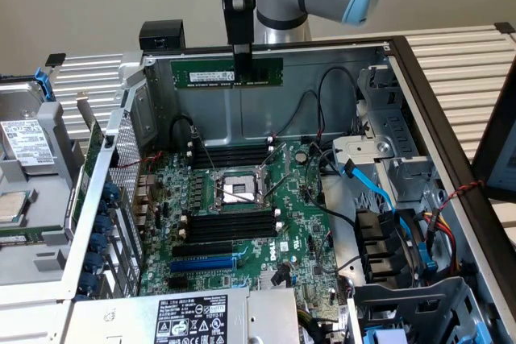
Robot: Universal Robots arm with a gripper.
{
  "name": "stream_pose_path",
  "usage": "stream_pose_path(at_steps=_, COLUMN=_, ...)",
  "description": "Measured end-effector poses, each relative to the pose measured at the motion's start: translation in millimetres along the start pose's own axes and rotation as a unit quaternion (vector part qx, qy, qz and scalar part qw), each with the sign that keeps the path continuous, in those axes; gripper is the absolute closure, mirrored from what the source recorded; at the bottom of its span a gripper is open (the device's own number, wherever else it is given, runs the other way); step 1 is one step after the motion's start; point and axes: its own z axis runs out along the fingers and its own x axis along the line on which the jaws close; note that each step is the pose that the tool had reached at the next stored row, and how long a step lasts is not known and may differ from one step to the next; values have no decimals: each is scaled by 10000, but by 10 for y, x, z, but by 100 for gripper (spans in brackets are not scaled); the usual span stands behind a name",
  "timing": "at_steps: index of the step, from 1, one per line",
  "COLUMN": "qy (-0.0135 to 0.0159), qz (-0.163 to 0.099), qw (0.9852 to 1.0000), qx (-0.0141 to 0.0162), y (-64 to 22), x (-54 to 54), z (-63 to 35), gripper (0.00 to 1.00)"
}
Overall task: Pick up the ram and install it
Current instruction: 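Insert the ram into the slot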
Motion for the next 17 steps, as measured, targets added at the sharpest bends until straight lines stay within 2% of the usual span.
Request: stream_pose_path(at_steps=17, qy=2, qz=65, qw=10000, qx=1, y=8, x=9, z=309, gripper=86)
